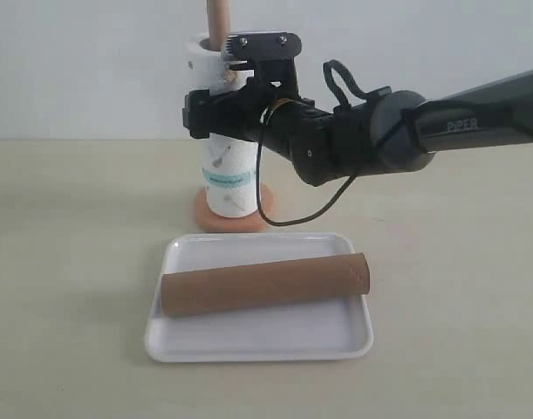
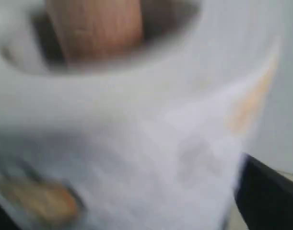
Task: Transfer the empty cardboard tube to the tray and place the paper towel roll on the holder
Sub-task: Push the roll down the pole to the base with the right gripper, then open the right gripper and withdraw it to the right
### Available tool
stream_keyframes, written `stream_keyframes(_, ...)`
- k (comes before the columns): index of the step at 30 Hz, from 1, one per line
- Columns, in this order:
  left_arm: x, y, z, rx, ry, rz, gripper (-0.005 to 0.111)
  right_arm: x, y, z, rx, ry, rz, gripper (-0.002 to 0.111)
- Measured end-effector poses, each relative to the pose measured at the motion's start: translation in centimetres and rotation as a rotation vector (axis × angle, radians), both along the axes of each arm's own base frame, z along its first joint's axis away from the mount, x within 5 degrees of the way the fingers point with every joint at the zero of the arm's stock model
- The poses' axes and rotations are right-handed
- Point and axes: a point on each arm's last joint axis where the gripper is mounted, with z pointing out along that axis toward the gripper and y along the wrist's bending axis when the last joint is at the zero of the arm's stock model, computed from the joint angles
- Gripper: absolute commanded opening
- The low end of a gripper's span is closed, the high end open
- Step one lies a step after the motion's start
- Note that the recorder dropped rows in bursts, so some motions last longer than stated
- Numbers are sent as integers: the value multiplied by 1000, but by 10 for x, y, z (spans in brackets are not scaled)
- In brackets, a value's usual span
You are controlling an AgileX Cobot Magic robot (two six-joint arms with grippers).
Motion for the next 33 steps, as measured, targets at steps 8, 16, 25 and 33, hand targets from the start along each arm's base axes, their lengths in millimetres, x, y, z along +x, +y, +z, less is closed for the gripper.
stream_keyframes(8, 0, 0, 0, 0, 0, 0, 4, -8, -5, 23, -45, 50, 13, 105)
stream_keyframes(16, 0, 0, 0, 0, 0, 0, 4, -30, -19, 41, -47, 132, 14, 105)
stream_keyframes(25, 0, 0, 0, 0, 0, 0, 4, -84, -60, 43, -59, 168, 2, 105)
stream_keyframes(33, 0, 0, 0, 0, 0, 0, 4, -155, -113, 63, -37, 136, 1, 97)
